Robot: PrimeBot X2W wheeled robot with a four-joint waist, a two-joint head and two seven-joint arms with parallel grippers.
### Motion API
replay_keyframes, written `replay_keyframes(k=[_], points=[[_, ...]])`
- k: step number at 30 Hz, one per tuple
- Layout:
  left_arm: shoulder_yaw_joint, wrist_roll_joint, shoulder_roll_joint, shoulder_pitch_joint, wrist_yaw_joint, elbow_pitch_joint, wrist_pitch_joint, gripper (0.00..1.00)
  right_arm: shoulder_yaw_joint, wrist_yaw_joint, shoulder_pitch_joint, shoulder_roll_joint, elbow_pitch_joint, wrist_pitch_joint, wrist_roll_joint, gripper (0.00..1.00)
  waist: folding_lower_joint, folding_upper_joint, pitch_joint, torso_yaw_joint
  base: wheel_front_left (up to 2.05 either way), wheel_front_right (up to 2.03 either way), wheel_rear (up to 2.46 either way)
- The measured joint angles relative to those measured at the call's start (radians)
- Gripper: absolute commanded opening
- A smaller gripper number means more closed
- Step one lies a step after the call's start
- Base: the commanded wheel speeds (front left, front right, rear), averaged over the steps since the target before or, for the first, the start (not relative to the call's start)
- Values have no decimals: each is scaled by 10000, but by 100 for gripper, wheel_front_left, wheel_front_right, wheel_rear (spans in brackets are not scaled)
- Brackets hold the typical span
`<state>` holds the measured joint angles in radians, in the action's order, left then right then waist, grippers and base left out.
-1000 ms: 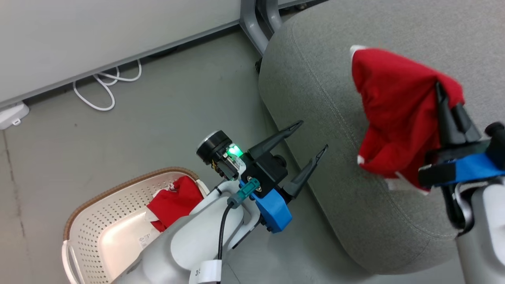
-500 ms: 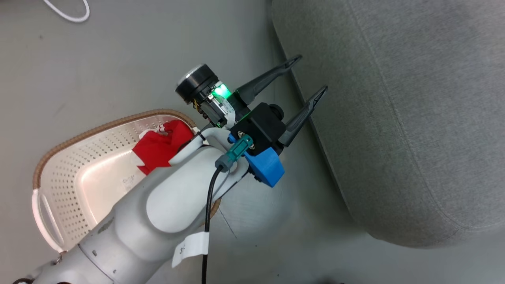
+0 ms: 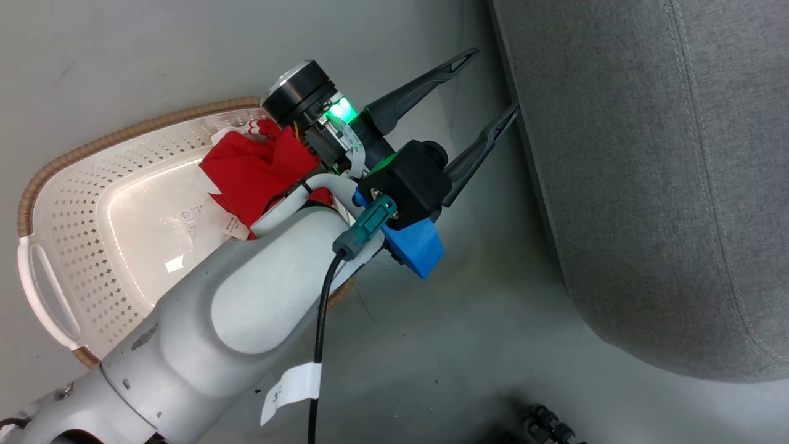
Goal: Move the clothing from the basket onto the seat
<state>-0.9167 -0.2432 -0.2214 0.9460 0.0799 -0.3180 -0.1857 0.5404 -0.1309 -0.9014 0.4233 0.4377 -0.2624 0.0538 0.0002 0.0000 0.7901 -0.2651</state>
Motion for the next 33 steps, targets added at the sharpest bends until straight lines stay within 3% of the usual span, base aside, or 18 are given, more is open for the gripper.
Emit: replay_keyframes(k=[5,13,14,15,16,28,33], points=[[-88,0,-35,5,2,102,56,100,13,2,500,-627,734,-2,-33,0,-1,0,67,48,0,0,0],[-188,-15,-88,23,-33,144,69,100,-401,2,839,-1074,1785,-2,98,0,-1,0,25,95,0,0,0],[-201,-27,-90,20,-48,142,65,100,-378,2,848,-1076,1833,-2,159,9,-1,0,1,94,0,0,0],[-213,-31,-88,15,-63,136,46,100,-353,2,872,-1080,1835,-2,215,80,-1,0,-29,94,0,0,0],[-222,-36,-84,4,-88,121,-4,100,-313,2,920,-1091,1779,-2,251,100,-1,0,-70,97,0,0,0],[253,-644,263,-690,-527,-531,-665,100,-48,2,3445,-1519,-562,-2,240,100,-2,0,-1445,219,0,0,0],[901,-943,291,-1321,-821,-727,-746,100,-546,2,4203,-1797,-1866,-2,-115,100,-2,0,-2337,365,0,0,0]])
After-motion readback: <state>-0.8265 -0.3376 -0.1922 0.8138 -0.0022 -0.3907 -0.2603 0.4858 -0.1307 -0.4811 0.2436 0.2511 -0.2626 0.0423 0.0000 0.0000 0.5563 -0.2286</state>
